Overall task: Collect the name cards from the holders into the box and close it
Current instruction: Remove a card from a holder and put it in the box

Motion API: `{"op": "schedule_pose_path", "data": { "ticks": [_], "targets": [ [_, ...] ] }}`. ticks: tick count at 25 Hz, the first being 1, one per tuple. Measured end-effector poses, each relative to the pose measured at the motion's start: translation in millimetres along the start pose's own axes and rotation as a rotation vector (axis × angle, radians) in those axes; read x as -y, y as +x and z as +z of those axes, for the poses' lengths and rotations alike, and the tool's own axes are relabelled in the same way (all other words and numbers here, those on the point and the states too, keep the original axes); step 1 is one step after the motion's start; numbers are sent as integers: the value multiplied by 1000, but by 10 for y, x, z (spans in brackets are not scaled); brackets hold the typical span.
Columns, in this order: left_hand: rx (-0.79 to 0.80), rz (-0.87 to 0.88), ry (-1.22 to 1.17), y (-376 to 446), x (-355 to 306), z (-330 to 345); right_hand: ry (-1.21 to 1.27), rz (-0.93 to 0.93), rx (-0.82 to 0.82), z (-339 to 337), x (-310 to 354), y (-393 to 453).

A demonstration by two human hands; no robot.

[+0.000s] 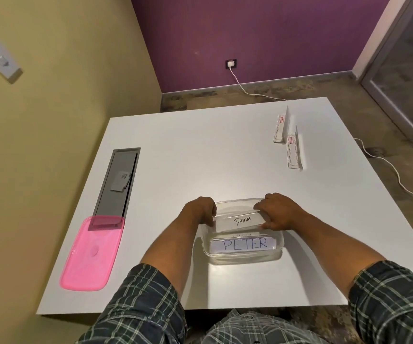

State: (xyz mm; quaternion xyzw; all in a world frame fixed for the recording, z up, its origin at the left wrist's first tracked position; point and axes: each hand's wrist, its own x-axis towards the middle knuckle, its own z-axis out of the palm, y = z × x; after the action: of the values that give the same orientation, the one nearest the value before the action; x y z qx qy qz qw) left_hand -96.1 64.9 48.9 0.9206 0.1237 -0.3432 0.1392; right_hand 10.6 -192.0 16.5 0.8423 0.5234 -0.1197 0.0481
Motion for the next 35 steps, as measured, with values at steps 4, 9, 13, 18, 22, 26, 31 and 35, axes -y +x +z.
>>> {"op": "schedule_pose_path", "data": {
  "ticks": [4,9,13,18,22,26,31,35],
  "targets": [
    [-134,14,159,-39,-31,151,-124,80,69,3,121,64],
    [-213,59,338,-66,-71,262,-227,76,104,35,174,108],
    [-265,99,469,-72,-132,290,-218,74,107,33,164,121],
    [-307,92,505,-23,-157,293,-234,70,94,54,135,138],
    [-324,79,531,44,-207,278,-280,32,88,81,117,172],
    [-305,42,547,96,-285,239,-317,-39,74,108,43,179],
    [-225,76,562,130,-287,248,-393,-115,151,48,108,209],
    [-196,97,550,111,-245,175,-355,-187,24,104,46,176]
  ]
}}
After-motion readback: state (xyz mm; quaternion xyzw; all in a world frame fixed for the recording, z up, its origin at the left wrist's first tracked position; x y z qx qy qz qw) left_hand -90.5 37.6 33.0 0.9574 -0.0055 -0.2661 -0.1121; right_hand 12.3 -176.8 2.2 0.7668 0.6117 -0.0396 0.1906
